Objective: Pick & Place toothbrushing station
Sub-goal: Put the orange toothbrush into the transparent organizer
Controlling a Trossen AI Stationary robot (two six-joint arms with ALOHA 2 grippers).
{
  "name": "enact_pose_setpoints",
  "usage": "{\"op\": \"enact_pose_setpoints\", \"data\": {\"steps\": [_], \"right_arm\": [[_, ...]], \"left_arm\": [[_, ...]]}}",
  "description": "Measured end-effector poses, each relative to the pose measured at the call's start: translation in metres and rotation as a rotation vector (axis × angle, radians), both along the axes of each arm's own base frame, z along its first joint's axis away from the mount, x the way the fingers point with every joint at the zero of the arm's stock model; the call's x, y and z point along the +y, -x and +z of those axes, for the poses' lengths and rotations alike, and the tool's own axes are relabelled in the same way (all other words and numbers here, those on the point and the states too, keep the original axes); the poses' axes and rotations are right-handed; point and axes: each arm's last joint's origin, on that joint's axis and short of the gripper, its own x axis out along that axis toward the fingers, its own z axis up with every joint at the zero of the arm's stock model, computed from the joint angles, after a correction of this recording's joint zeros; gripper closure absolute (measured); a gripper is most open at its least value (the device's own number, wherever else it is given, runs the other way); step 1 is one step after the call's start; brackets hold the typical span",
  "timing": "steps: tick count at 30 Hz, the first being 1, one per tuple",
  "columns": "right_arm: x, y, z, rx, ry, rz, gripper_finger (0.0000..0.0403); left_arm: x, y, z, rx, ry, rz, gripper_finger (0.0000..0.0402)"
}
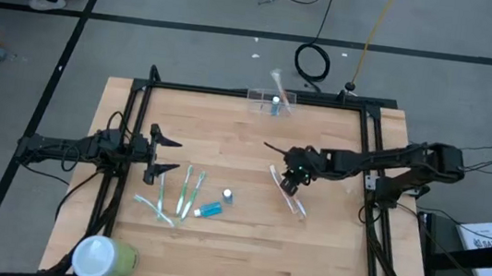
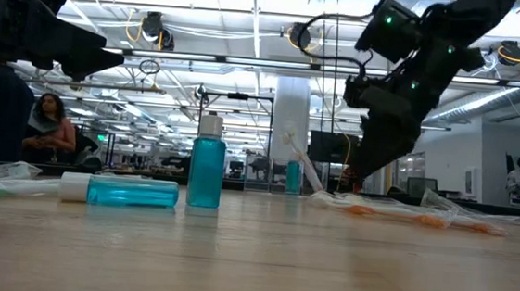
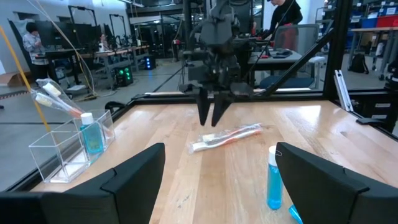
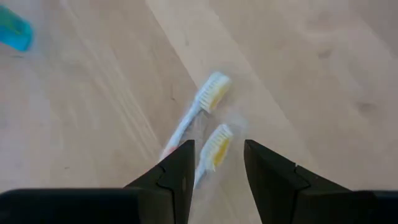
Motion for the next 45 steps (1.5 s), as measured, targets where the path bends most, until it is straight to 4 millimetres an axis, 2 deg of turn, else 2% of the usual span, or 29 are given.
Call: {"op": "enact_pose_setpoints", "data": {"steps": [8, 12, 25, 30, 37, 45], "right_arm": [[0.003, -0.011, -0.023, 0.023, -0.002, 0.017, 0.027], [0.001, -0.013, -0.027, 0.024, 0.0, 0.012, 0.027], [-0.005, -0.013, -0.025, 0.019, 0.024, 0.011, 0.0271], [-0.009, -0.01, -0.024, 0.049, 0.123, -0.031, 0.0271], [-0.01, -0.01, -0.022, 0.067, 0.14, -0.043, 0.0271], [-0.012, -0.006, -0.013, 0.044, 0.147, -0.075, 0.0271]], "left_arm": [[0.0, 0.0, 0.0, 0.0, 0.0, 0.0, 0.0091], [0.0, 0.0, 0.0, 0.0, 0.0, 0.0, 0.0092], [0.0, 0.0, 0.0, 0.0, 0.0, 0.0, 0.0092], [0.0, 0.0, 0.0, -0.001, 0.0, 0.0, 0.0091], [0.0, 0.0, 0.0, 0.0, 0.0, 0.0, 0.0091], [0.0, 0.0, 0.0, -0.001, 0.0, 0.0, 0.0091]]}}
